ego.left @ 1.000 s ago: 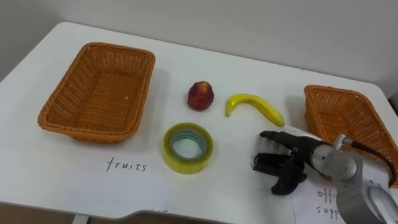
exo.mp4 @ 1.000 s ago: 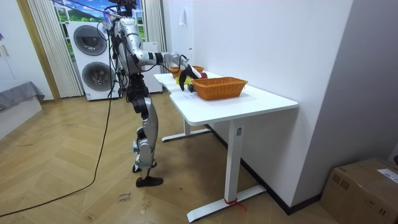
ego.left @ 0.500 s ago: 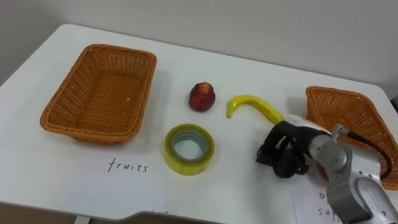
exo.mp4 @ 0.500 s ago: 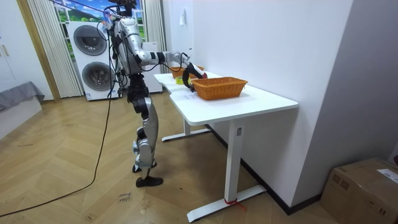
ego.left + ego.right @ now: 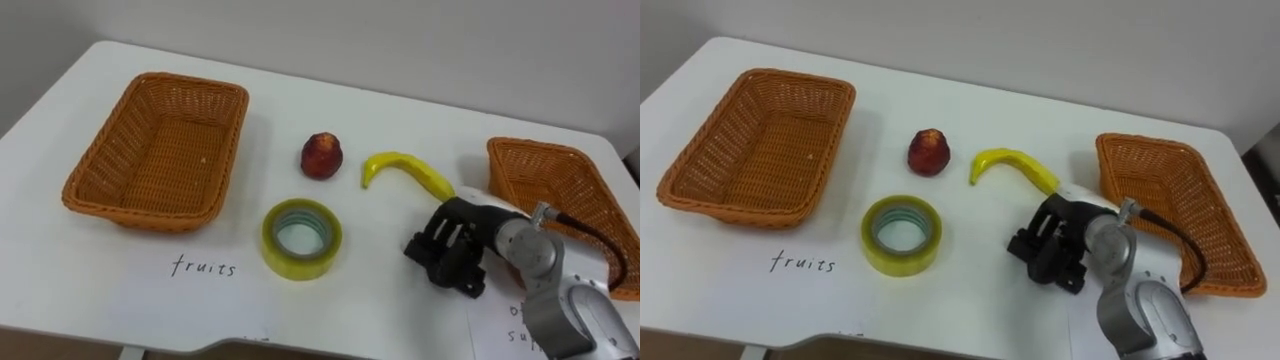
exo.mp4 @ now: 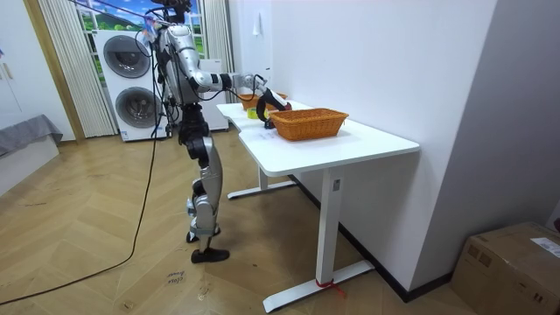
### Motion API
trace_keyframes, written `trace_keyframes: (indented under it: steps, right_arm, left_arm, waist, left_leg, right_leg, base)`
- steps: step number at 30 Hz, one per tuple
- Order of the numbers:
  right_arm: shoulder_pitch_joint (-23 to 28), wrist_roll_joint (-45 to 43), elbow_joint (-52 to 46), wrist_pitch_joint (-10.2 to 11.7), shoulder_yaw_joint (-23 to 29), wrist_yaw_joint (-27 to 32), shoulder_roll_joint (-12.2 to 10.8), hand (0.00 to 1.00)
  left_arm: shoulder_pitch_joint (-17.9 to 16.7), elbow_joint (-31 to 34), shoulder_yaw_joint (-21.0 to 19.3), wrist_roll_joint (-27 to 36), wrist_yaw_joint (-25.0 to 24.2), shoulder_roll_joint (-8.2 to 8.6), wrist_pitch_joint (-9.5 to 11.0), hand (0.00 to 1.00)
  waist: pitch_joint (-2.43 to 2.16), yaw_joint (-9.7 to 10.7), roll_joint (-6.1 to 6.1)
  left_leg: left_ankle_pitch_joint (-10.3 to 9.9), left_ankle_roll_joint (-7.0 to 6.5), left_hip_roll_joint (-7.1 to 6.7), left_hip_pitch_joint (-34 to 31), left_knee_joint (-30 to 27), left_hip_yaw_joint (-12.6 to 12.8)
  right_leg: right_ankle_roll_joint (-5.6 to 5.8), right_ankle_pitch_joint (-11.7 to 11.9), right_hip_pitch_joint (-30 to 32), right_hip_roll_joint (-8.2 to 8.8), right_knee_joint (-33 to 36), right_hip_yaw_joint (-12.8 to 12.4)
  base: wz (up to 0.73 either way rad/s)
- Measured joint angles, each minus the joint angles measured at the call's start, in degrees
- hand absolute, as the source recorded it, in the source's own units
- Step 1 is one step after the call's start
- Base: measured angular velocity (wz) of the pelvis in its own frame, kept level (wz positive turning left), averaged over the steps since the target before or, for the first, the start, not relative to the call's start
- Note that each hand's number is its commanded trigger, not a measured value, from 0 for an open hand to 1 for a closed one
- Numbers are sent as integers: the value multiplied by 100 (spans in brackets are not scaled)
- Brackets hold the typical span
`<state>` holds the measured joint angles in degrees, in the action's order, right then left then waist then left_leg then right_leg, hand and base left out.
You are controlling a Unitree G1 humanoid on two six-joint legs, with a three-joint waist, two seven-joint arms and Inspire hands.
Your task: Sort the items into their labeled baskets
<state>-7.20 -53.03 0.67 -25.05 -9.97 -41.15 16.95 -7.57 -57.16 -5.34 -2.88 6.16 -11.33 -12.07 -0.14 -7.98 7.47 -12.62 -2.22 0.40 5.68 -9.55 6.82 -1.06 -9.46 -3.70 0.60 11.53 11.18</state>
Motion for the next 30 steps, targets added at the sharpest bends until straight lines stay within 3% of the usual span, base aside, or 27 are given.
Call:
trace_keyframes:
  steps: [5, 9, 17, 25, 30]
  right_arm:
    - [29, 94, -148, 30, 5, -96, 12, 100]
    - [107, 367, -474, 183, 38, -164, 43, 100]
    - [171, 986, -1119, 455, 487, -125, 43, 100]
    - [153, 1283, -1562, 746, 1018, 386, 46, 100]
    - [153, 1690, -1562, 903, 1482, 680, 73, 100]
  left_arm:
    - [-35, -23, -1, 53, 88, -21, 76, 0]
    - [-101, -27, -23, 121, 88, 27, 134, 0]
    - [-89, -185, -182, 105, 48, 123, 362, 0]
    - [-193, -442, -288, 114, 107, 129, 426, 0]
    - [-364, -483, -295, 114, 107, 137, 583, 0]
  waist:
    - [7, 16, -10]
    - [47, 126, -82]
    - [15, 184, -130]
    - [4, 307, -113]
    - [8, 383, -107]
  left_leg:
    - [0, 0, -3, 1, -2, -12]
    - [8, -13, -16, -21, 14, -10]
    - [17, -14, -14, -20, 17, 51]
    - [17, -16, -15, -5, 27, 57]
    - [18, -19, -16, -10, 27, 61]
  right_leg:
    - [-1, 1, -2, -2, -1, -8]
    - [3, 4, 33, 7, 9, -33]
    - [6, 5, 77, 5, 4, -86]
    - [10, 8, 53, 17, 8, -90]
    - [13, 10, 49, 24, 10, -100]
  base:
    - [0]
    - [0]
    - [-3]
    - [0]
    - [0]
